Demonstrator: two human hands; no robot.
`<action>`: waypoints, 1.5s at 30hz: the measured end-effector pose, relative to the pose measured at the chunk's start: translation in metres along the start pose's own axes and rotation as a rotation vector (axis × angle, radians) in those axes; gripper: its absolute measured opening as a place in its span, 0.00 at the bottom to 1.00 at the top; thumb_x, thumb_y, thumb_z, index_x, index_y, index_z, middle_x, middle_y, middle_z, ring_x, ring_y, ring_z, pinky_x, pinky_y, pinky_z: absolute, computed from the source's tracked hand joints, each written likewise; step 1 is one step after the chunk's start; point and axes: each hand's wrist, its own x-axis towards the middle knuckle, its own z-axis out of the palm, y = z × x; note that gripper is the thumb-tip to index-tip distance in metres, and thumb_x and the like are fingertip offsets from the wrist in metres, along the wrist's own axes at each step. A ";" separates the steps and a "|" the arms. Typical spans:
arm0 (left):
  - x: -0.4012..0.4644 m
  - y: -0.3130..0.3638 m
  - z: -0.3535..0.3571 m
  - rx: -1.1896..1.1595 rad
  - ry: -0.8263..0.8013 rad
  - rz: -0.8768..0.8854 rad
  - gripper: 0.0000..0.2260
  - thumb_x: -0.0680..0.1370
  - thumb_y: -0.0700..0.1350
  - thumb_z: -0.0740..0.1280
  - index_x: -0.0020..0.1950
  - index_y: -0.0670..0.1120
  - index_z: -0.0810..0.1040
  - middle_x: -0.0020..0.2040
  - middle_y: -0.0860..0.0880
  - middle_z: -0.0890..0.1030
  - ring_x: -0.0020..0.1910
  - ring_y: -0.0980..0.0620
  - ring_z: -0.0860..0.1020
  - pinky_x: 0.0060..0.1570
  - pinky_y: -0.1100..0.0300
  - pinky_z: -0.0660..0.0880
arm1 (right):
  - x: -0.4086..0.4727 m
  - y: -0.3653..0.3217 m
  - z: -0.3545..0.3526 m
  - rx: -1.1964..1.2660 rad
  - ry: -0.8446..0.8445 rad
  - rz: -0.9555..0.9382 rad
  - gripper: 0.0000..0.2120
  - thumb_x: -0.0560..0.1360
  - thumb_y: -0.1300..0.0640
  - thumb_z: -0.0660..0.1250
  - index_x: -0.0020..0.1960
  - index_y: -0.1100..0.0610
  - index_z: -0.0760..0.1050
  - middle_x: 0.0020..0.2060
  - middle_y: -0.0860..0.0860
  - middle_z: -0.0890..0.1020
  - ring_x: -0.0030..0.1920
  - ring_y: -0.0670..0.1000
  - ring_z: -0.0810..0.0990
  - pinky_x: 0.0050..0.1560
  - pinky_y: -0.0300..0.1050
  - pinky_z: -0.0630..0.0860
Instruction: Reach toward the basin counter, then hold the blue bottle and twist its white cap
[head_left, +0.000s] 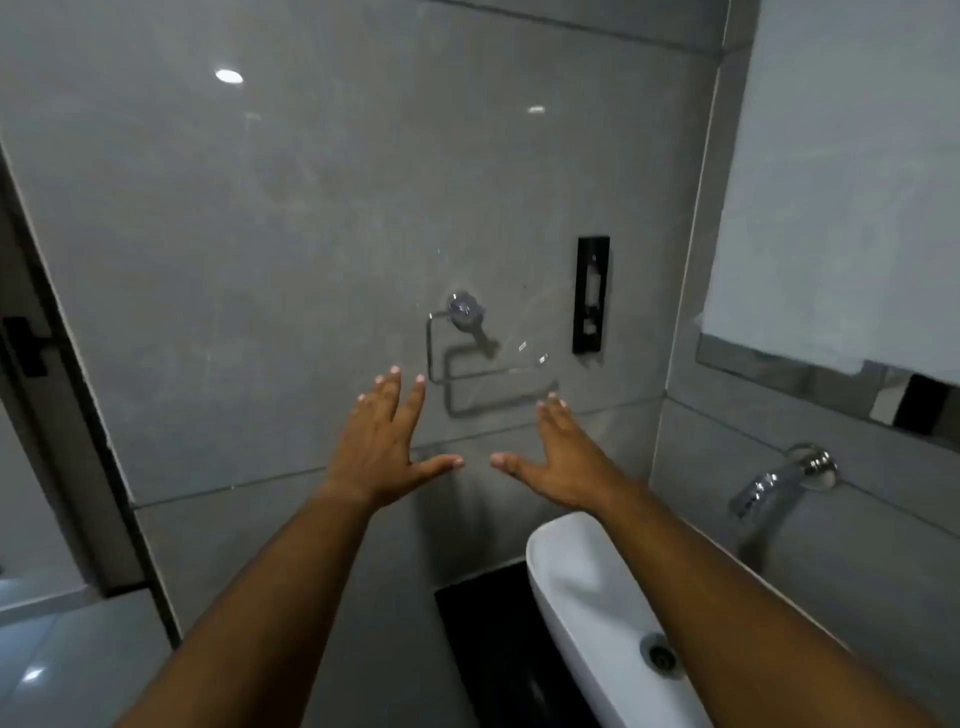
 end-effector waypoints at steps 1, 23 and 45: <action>-0.009 0.004 0.013 -0.014 -0.052 0.008 0.53 0.65 0.81 0.46 0.80 0.47 0.46 0.80 0.39 0.46 0.78 0.40 0.47 0.74 0.44 0.46 | -0.013 0.008 0.011 0.004 -0.044 0.027 0.60 0.57 0.18 0.53 0.75 0.55 0.43 0.77 0.51 0.42 0.76 0.49 0.39 0.75 0.49 0.45; -0.215 0.104 0.231 -0.386 -0.598 0.127 0.58 0.63 0.83 0.52 0.80 0.46 0.45 0.80 0.44 0.48 0.79 0.46 0.45 0.73 0.52 0.42 | -0.284 0.109 0.158 -0.187 -0.402 0.172 0.46 0.71 0.31 0.58 0.75 0.56 0.41 0.77 0.52 0.42 0.76 0.49 0.41 0.75 0.45 0.49; -0.233 0.125 0.255 -0.616 -0.580 -0.023 0.41 0.72 0.67 0.69 0.77 0.49 0.59 0.80 0.48 0.55 0.78 0.46 0.52 0.72 0.48 0.57 | -0.275 0.102 0.148 0.004 -0.024 0.478 0.12 0.71 0.58 0.67 0.54 0.55 0.73 0.48 0.53 0.80 0.48 0.51 0.79 0.51 0.42 0.77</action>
